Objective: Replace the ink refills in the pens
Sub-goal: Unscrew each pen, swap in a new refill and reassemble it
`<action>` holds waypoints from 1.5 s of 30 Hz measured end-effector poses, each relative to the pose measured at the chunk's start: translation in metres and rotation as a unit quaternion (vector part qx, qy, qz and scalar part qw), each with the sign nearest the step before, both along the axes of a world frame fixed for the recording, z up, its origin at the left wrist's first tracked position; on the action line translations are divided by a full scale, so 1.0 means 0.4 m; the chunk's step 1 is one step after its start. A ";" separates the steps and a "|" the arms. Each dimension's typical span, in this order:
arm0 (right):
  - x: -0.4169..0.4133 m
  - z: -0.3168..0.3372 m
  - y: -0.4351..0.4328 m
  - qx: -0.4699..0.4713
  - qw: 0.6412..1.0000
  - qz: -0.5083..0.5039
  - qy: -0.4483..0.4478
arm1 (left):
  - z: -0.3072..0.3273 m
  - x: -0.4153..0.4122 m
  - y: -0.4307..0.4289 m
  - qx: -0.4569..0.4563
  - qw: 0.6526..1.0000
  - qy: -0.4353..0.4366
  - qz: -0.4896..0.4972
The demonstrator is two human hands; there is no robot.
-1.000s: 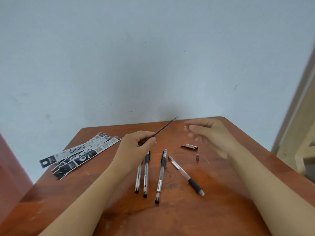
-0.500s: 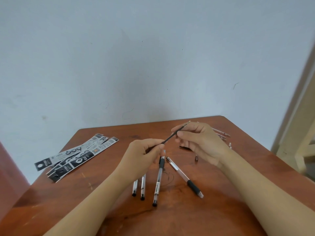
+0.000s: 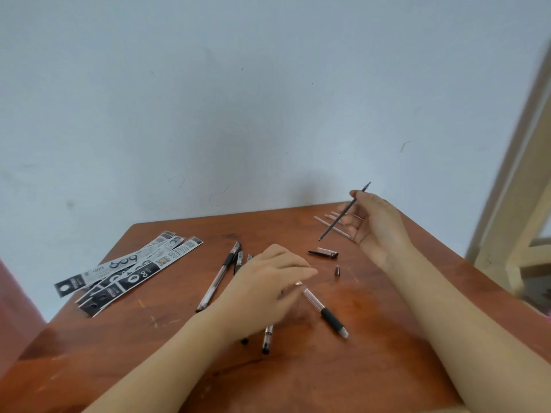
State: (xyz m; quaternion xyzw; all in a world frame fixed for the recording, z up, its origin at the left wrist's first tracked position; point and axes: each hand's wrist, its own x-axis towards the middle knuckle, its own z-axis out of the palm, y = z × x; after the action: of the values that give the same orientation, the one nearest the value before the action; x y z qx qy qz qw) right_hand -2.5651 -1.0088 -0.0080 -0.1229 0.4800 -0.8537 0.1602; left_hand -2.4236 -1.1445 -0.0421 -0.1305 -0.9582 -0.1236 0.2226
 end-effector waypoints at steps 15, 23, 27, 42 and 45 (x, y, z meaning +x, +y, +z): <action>0.000 -0.005 -0.007 -0.009 1.000 0.002 0.001 | -0.003 -0.031 0.057 -0.159 0.982 -0.073 -0.069; -0.001 0.004 -0.002 -0.084 0.996 0.001 -0.029 | 0.045 -0.009 0.020 0.041 0.994 0.091 0.049; 0.006 0.007 -0.006 -0.098 0.995 0.025 -0.012 | 0.015 -0.003 -0.033 0.101 0.986 0.071 0.111; 0.028 -0.001 -0.020 -0.064 0.991 0.090 0.071 | 0.017 -0.009 -0.044 0.235 0.966 0.031 0.104; 0.029 -0.002 -0.020 -0.068 0.991 0.094 0.068 | 0.020 -0.006 -0.042 0.244 0.965 0.022 0.096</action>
State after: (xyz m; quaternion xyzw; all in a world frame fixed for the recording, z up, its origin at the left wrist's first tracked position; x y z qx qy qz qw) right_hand -2.5536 -1.0170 -0.0088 -0.2362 0.4173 -0.8548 0.1983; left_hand -2.4258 -1.1611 -0.0340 0.0176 -0.9018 -0.3288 0.2799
